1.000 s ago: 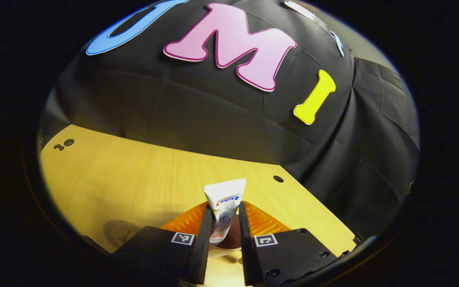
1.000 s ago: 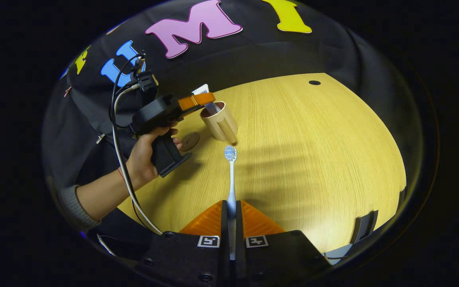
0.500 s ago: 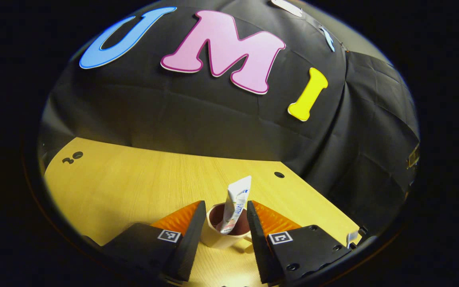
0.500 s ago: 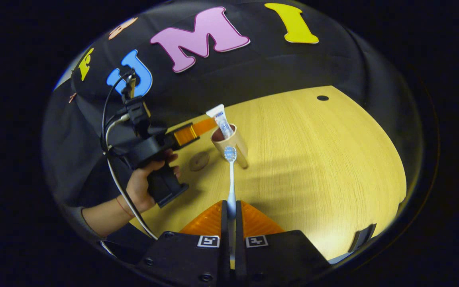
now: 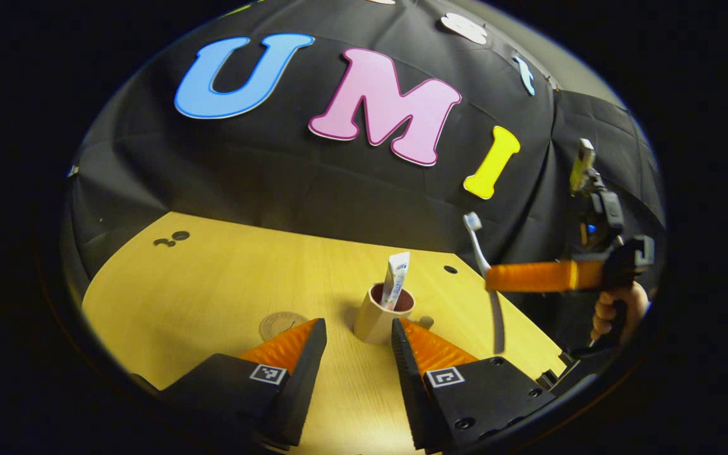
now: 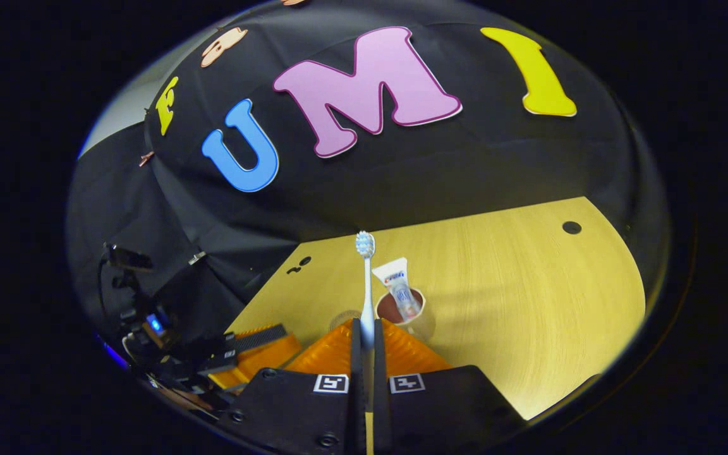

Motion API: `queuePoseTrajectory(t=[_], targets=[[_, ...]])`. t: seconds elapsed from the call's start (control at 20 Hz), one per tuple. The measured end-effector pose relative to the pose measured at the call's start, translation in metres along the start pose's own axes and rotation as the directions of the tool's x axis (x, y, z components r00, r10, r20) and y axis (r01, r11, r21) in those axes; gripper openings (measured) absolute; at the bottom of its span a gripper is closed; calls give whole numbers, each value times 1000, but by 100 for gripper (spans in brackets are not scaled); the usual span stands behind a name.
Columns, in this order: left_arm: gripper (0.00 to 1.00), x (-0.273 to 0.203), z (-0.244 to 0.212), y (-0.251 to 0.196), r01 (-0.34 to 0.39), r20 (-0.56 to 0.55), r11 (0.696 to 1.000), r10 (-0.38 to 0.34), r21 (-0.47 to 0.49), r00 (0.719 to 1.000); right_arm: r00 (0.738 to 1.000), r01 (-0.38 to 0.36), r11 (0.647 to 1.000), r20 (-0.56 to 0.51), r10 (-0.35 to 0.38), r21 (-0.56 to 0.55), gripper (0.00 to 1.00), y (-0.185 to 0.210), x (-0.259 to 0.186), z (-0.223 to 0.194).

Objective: Put the toothbrush and toothpaste on the desktop into the cup, then pick up the cup and place it on the coaster on the desktop.

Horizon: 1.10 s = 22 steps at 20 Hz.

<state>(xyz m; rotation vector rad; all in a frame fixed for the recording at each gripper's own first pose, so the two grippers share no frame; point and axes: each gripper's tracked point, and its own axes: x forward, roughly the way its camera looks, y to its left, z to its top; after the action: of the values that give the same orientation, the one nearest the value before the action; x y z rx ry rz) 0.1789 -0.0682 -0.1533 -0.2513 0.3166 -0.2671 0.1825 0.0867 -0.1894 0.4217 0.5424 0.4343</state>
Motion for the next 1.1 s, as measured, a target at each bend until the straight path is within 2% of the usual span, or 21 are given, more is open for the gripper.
queuePoseTrajectory(t=[0.3,0.5,0.7,0.9,1.0,1.1], targets=[[66,-44,-13,2,-44,15,996,45,-83,999,996,-82,993,40,85,-81,8,12,50,28],[66,-49,-28,2,-83,24,993,85,-82,996,985,-143,970,67,159,-196,8,19,74,35],[66,-47,-43,-5,-114,5,990,115,-81,993,976,-182,924,53,212,-337,8,23,92,29],[66,-43,-44,-11,-150,10,982,152,-117,988,964,-215,846,33,264,-487,9,26,106,21],[66,-40,-44,-16,-169,10,977,172,-130,985,956,-241,822,20,293,-516,9,27,111,16],[66,-33,-45,-15,-185,10,973,189,-141,982,951,-264,817,6,311,-513,8,26,119,10]])
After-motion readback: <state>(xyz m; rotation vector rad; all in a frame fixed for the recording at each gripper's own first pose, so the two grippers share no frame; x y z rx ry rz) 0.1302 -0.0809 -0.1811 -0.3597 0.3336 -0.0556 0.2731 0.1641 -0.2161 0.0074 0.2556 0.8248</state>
